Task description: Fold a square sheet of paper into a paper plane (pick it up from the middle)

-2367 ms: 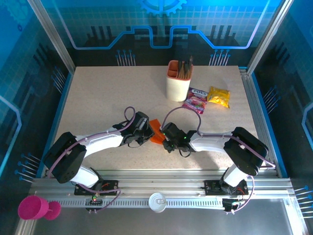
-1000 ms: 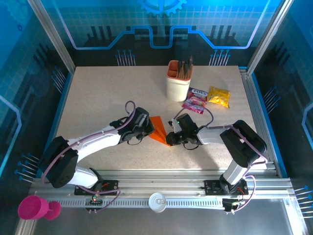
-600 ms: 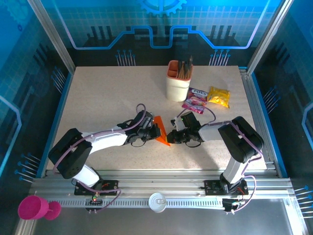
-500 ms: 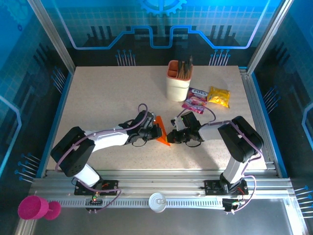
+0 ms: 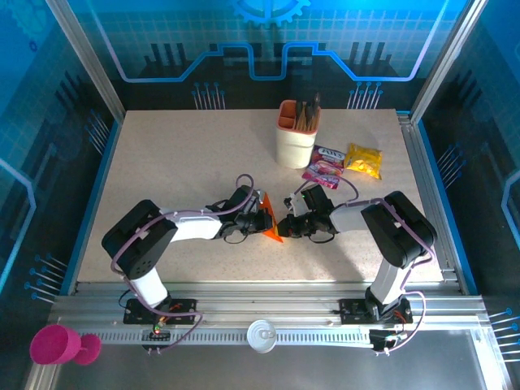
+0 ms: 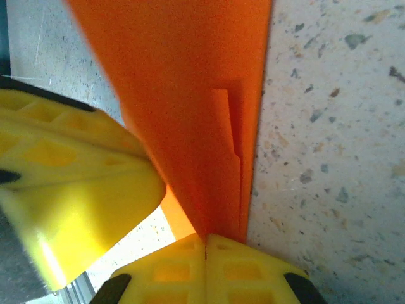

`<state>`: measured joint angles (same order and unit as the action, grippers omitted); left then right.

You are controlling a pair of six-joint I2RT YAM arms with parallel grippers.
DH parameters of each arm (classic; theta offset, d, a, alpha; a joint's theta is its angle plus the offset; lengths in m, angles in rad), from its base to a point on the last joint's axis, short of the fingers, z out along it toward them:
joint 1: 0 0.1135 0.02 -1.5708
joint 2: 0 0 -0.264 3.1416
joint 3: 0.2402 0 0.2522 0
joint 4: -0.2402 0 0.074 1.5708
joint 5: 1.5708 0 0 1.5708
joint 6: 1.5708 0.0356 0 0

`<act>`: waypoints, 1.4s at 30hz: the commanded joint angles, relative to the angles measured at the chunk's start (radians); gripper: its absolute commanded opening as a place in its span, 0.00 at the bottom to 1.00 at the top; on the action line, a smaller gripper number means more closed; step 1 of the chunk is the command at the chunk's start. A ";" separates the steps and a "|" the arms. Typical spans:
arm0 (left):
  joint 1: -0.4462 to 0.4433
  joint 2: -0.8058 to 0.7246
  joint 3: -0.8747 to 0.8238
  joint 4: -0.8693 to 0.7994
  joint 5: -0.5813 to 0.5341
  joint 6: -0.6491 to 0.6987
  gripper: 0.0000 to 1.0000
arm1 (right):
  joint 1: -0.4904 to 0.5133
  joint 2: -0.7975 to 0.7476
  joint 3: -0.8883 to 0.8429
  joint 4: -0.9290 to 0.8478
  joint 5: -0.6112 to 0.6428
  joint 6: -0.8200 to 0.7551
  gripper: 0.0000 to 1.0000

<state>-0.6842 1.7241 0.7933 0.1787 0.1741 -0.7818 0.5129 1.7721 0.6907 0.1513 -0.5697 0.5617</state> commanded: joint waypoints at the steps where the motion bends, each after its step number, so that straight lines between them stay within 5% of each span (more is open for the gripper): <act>1: 0.013 0.025 0.046 0.056 0.021 0.020 0.00 | 0.007 0.109 -0.055 -0.169 0.128 -0.012 0.00; 42: 0.129 0.182 0.155 0.056 -0.003 0.065 0.00 | 0.003 0.131 -0.048 -0.165 0.118 -0.022 0.00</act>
<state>-0.5690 1.8866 0.9234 0.2634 0.1810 -0.7528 0.5007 1.7901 0.7021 0.1413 -0.6048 0.5613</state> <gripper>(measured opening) 0.046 0.055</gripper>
